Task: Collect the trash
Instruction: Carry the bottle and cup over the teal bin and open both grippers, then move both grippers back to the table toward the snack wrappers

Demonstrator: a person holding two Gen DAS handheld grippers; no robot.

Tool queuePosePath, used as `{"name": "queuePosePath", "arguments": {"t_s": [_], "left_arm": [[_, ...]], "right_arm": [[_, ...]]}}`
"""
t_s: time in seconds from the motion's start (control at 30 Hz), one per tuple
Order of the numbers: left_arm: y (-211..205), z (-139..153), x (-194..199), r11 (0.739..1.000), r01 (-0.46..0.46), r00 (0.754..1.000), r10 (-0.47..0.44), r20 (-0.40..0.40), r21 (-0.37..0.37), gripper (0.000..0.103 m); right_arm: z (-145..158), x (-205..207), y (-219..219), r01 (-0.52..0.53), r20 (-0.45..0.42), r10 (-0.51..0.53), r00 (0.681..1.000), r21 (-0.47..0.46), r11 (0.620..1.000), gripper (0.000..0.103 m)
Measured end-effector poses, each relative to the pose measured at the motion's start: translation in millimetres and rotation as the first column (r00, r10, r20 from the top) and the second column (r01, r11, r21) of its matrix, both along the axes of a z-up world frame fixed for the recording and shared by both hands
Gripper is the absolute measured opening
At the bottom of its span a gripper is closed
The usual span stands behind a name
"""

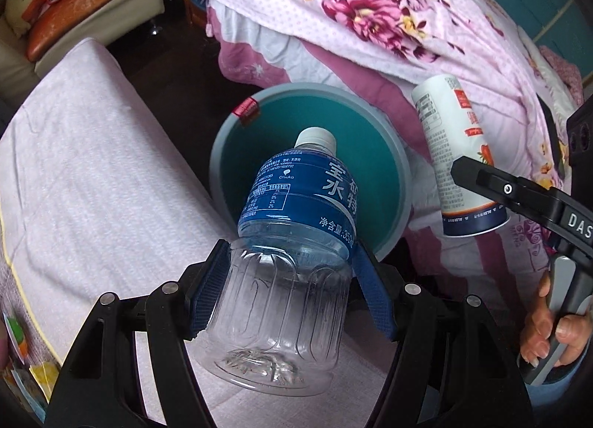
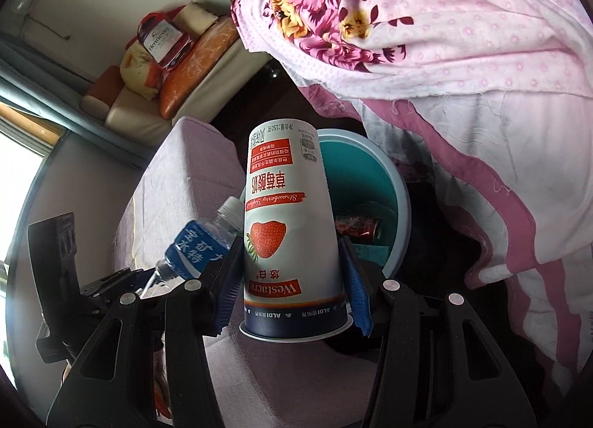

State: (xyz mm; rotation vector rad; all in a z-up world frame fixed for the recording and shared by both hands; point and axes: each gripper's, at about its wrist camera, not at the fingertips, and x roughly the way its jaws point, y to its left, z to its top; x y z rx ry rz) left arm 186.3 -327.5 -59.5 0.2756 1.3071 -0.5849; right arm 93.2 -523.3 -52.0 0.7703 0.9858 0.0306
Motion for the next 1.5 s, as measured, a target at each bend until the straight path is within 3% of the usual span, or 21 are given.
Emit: {"name": "queuePosePath", "arguments": {"t_s": [0.27, 0.33, 0.4, 0.97, 1.1, 1.2, 1.5], "left_arm": [[-11, -17, 7, 1.000, 0.007, 0.999, -0.006, -0.032, 0.024, 0.070], [-8, -18, 6, 1.000, 0.001, 1.000, -0.001, -0.029, 0.018, 0.077], [-5, -16, 6, 1.000, -0.006, 1.000, 0.007, -0.019, 0.008, 0.081], [34, 5, -1, 0.994, -0.071, 0.997, 0.070, -0.010, -0.081, 0.082], [46, 9, -2, 0.991, -0.095, 0.995, 0.095, -0.006, -0.095, 0.088], [55, 11, -3, 0.989, -0.108, 0.994, 0.107, -0.012, -0.103, 0.088], [87, 12, -11, 0.981, -0.150, 0.989, 0.149, -0.023, -0.120, 0.090]], "right_arm": [[-4, 3, 2, -0.003, -0.014, 0.003, 1.000, -0.001, 1.000, 0.048], [-3, 5, 4, -0.005, -0.018, 0.005, 1.000, -0.004, 1.000, 0.048], [-3, 6, 5, -0.007, -0.019, 0.007, 1.000, -0.006, 1.000, 0.048], [-8, 18, 17, -0.025, -0.060, 0.023, 0.998, -0.037, 0.999, 0.049], [-9, 23, 23, -0.037, -0.081, 0.033, 0.996, -0.042, 0.998, 0.050], [-11, 26, 27, -0.039, -0.094, 0.035, 0.995, -0.035, 0.999, 0.063], [-7, 25, 41, -0.037, -0.126, 0.032, 0.992, -0.042, 0.998, 0.076]]}}
